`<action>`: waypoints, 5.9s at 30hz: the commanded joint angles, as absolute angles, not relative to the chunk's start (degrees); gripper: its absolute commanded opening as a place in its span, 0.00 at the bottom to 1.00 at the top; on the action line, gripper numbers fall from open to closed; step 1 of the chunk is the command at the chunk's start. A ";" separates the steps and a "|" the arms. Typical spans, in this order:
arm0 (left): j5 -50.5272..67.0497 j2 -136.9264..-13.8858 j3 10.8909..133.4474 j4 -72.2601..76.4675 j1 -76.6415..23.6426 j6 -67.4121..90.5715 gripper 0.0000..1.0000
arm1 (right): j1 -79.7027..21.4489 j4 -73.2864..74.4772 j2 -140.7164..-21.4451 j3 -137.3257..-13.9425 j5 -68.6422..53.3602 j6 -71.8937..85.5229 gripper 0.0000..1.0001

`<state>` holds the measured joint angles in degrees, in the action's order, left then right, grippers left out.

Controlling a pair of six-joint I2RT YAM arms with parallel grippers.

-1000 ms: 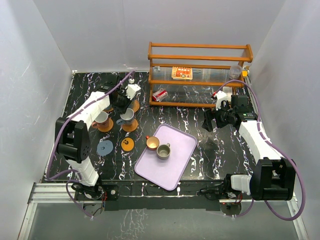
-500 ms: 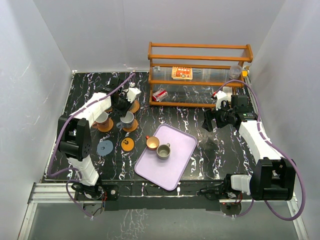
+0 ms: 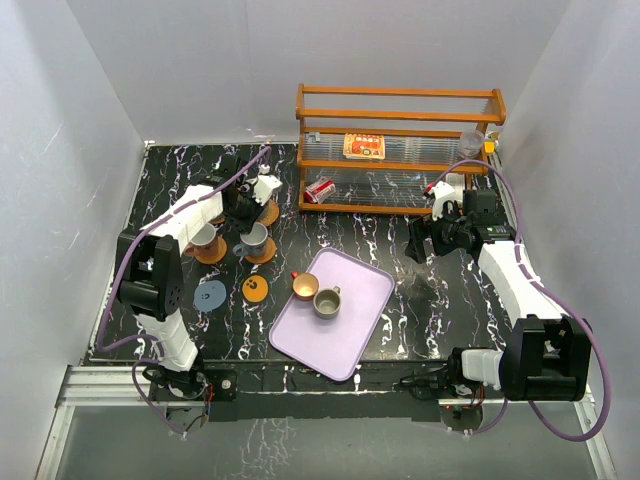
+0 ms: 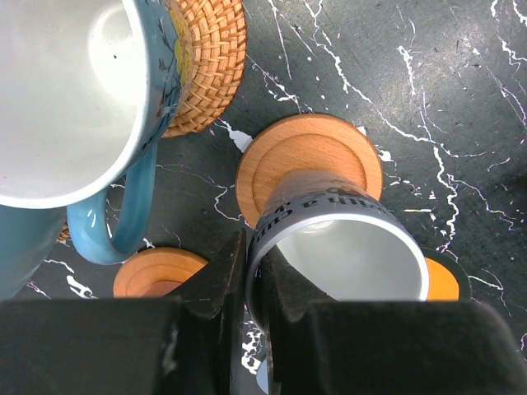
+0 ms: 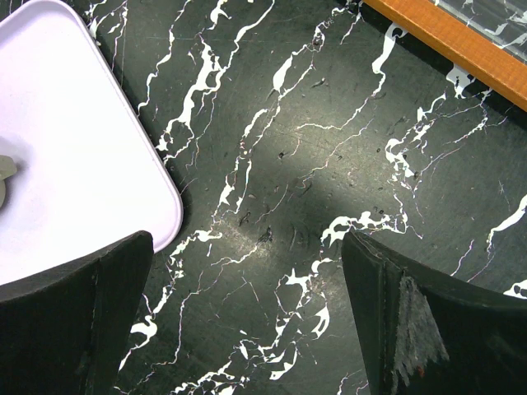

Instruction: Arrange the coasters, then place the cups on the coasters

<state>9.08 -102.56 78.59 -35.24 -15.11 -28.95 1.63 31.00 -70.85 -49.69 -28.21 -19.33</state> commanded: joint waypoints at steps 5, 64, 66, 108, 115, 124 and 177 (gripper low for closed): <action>8.54 -100.25 79.56 -36.51 -14.77 -29.28 0.18 | 1.85 28.54 -69.92 -49.66 -28.22 -19.25 0.99; 17.18 -108.92 86.40 -52.01 -47.20 -67.36 0.42 | 2.29 28.83 -70.24 -49.66 -27.75 -19.78 0.98; 16.76 -109.45 86.44 -52.22 -47.58 -67.36 0.39 | 2.33 28.91 -70.37 -49.66 -27.78 -19.78 0.98; 10.00 -101.81 89.15 -63.36 -42.91 -59.22 0.00 | 2.32 29.00 -70.68 -49.92 -27.75 -19.86 0.98; 14.71 -94.32 86.02 -62.76 -35.61 -56.26 0.00 | 2.29 29.00 -70.59 -49.97 -27.91 -19.86 0.98; 16.64 -84.44 76.50 -59.20 -25.10 -53.00 0.00 | 2.34 29.00 -70.91 -50.08 -28.27 -19.87 0.98; 22.06 -88.85 59.25 -52.18 11.04 -57.61 0.00 | 2.33 29.00 -71.27 -50.27 -27.46 -20.13 0.98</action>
<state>21.98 -89.17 59.11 -51.57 10.44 -57.01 2.00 31.07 -71.53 -49.69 -27.92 -19.49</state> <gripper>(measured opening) 0.074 0.983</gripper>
